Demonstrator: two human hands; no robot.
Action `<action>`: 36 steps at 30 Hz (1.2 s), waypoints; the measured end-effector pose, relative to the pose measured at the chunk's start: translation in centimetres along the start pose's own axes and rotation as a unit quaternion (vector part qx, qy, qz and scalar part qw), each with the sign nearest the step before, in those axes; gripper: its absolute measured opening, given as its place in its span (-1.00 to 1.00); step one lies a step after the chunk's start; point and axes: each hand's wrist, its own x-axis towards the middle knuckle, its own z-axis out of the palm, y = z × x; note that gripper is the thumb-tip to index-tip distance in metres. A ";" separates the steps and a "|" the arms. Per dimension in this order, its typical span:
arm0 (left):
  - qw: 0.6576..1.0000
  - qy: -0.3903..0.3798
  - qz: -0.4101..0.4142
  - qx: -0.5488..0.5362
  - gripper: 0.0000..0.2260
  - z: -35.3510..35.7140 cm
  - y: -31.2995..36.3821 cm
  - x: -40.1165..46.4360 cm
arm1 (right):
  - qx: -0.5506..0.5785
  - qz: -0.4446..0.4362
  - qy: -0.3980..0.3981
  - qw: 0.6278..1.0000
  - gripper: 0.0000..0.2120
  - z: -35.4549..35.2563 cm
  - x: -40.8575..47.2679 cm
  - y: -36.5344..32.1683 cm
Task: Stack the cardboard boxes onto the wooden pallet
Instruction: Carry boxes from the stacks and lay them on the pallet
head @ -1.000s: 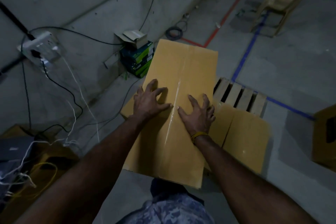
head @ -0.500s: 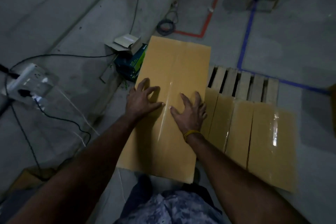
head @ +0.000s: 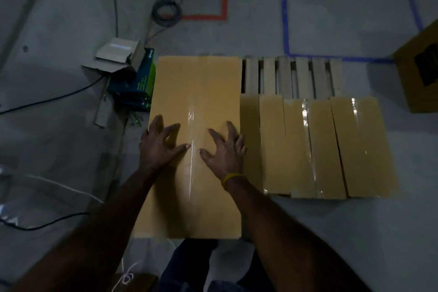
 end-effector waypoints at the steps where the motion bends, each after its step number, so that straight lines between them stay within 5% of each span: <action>1: 1.000 -0.002 0.006 -0.004 -0.30 0.4 -0.8 0.9 | 0.001 0.006 -0.001 1.000 -0.34 0.9 0.7 -0.1; 16: 0.998 0.004 0.031 -0.052 -0.30 11.2 -3.7 9.9 | -0.005 0.048 -0.005 0.999 -0.31 8.9 10.7 5.9; 24: 0.997 -0.070 -0.017 -0.037 -0.28 16.8 -6.5 13.0 | 0.000 0.038 -0.121 0.992 -0.18 13.3 14.9 9.9; 31: 0.991 -0.128 -0.039 -0.003 -0.22 16.1 -5.4 13.2 | -0.058 0.038 -0.170 0.983 -0.15 11.9 15.1 9.4; 36: 0.990 -0.139 -0.032 0.008 -0.19 13.4 -1.9 9.7 | -0.076 0.034 -0.118 0.989 -0.27 8.1 10.7 6.9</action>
